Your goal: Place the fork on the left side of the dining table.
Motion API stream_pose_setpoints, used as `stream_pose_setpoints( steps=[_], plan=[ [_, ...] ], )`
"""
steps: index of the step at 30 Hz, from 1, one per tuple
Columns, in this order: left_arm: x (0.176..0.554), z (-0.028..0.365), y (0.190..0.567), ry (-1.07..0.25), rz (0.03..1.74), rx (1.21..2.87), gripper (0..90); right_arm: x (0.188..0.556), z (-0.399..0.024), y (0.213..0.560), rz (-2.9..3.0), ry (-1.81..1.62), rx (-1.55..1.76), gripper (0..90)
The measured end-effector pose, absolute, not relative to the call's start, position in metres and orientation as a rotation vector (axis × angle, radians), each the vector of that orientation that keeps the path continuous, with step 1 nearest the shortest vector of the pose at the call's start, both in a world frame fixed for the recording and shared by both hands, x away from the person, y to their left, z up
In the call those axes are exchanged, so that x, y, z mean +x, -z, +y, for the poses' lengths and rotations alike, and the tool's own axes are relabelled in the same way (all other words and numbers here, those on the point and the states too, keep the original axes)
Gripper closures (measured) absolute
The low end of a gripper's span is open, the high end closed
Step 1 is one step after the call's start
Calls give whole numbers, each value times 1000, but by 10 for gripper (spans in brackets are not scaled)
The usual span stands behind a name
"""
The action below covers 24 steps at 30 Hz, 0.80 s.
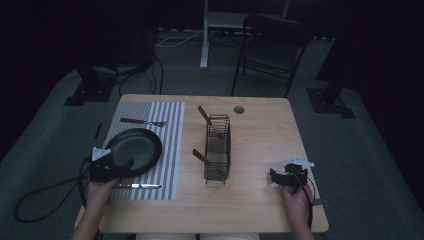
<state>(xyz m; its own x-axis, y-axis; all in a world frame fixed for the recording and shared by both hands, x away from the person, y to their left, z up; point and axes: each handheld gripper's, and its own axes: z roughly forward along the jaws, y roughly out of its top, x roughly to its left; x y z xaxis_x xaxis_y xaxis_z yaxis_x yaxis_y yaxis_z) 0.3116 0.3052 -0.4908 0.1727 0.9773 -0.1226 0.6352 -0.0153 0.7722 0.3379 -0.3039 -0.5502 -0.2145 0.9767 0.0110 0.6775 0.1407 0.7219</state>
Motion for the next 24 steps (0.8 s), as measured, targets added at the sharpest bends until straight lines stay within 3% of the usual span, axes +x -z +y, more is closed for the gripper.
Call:
stream_pose_setpoints(
  steps=[24],
  plan=[
    [239,318,520,-613,1580,1715,164,338,-304,550,1956,-844,1581,126]
  ],
)
